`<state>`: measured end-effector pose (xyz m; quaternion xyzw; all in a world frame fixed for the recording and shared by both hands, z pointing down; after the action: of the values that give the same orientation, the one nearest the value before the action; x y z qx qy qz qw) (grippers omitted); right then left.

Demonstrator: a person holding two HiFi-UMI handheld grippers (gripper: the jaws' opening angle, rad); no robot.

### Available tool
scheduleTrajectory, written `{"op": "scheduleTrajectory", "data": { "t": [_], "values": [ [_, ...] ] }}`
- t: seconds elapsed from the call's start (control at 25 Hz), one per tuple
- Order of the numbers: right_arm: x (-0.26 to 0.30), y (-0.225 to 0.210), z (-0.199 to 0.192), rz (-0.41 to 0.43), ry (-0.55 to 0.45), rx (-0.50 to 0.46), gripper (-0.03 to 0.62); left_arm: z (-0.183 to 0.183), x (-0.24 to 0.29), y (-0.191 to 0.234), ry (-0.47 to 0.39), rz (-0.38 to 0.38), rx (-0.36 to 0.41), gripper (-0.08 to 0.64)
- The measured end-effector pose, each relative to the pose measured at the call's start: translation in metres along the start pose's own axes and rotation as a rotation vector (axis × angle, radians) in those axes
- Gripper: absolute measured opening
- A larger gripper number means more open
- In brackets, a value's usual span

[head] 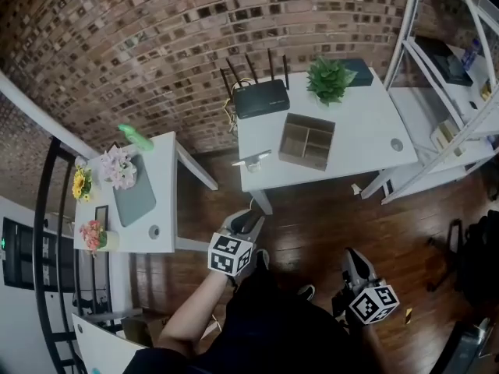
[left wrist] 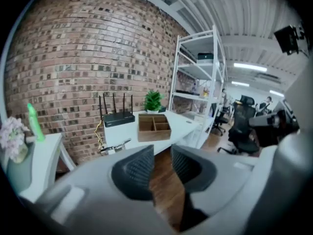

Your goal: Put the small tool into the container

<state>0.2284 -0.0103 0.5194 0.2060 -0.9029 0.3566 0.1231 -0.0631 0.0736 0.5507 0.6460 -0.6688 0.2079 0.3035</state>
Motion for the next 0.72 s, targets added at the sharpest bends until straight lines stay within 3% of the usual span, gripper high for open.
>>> {"op": "scheduleTrajectory", "data": {
  "t": [0.2,0.4,0.52,0.72],
  "values": [
    [0.044,-0.003,0.017,-0.040,0.018,0.005,0.009,0.009,0.049,0.070,0.133,0.101,0.203,0.141],
    [0.092,0.007,0.049,-0.118,0.020,-0.023,0.009,0.014,0.128,0.133,0.292,0.152,0.389,0.241],
    [0.120,0.020,0.073,-0.167,0.007,-0.011,0.009,0.013,0.168,0.157,0.380,0.126,0.485,0.240],
    [0.163,0.036,0.087,-0.208,0.023,-0.018,0.009,0.016,0.205,0.176,0.425,0.053,0.538,0.214]
  ]
}}
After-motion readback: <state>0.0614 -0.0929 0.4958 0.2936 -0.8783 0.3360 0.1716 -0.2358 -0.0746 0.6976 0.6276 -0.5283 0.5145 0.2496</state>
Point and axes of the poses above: the fingertips, and each gripper's own axes: x forward along the fingers, y to its left, z out of its top, the point moved 5 cm from there along -x, backward along the fingers, and after that the axes turned 13 degrees about y, right-handed, at the moved point
